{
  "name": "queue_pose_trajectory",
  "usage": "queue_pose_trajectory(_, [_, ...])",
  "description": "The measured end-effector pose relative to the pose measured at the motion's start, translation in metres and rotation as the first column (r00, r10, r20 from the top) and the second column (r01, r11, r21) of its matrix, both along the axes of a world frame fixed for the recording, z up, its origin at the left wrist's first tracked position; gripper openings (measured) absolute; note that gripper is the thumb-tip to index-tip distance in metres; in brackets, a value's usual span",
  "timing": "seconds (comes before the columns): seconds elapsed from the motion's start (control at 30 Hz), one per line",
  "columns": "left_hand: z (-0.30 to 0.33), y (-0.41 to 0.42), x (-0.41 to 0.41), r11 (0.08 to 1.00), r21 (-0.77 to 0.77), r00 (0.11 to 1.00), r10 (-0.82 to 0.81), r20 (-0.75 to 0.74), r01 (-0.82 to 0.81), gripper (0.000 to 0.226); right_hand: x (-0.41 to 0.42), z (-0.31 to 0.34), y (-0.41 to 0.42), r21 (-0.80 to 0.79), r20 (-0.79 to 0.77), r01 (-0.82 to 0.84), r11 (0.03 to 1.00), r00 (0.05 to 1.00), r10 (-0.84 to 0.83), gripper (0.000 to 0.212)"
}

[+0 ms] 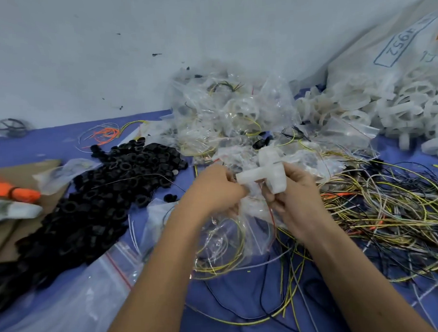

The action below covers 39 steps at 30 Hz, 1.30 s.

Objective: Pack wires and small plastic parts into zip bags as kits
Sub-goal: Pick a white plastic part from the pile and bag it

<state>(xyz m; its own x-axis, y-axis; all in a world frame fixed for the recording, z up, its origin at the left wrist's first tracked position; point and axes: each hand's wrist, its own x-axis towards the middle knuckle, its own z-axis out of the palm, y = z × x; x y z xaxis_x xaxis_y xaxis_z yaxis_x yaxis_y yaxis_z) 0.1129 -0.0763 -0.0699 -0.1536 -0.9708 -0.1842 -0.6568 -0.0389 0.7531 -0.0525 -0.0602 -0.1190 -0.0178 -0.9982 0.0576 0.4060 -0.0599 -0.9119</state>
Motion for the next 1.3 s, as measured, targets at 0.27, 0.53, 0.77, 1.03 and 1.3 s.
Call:
queue_pose_trajectory(0.27, [0.01,-0.001,0.035,0.984,0.095,0.95,0.174,-0.259,-0.154,0.017,0.002,-0.006,0.001,0.026,-0.362,0.082,0.996,0.93,-0.067,0.028])
queue_pose_trajectory(0.53, [0.018,0.004,0.021,0.994,-0.022,0.946,0.092,-0.31,-0.104,0.019,0.007,-0.007,0.004,-0.375,-0.81,-0.016,0.927,0.491,-0.319,0.007])
queue_pose_trajectory(0.77, [0.024,0.014,-0.002,0.997,-0.071,0.966,-0.038,-0.256,0.021,0.011,0.017,0.0,0.012,-0.239,-0.587,-0.19,0.952,0.81,0.015,0.011])
queue_pose_trajectory(1.03, [0.027,0.016,-0.004,0.991,-0.128,0.96,-0.067,-0.272,0.032,0.014,0.022,0.0,0.016,-0.235,-0.556,-0.389,0.891,0.806,0.205,0.013])
queue_pose_trajectory(1.3, [0.027,0.016,-0.005,0.996,-0.093,0.92,-0.033,-0.391,-0.004,0.022,0.022,-0.014,0.009,-0.266,-0.746,-0.337,0.903,0.666,0.029,0.018])
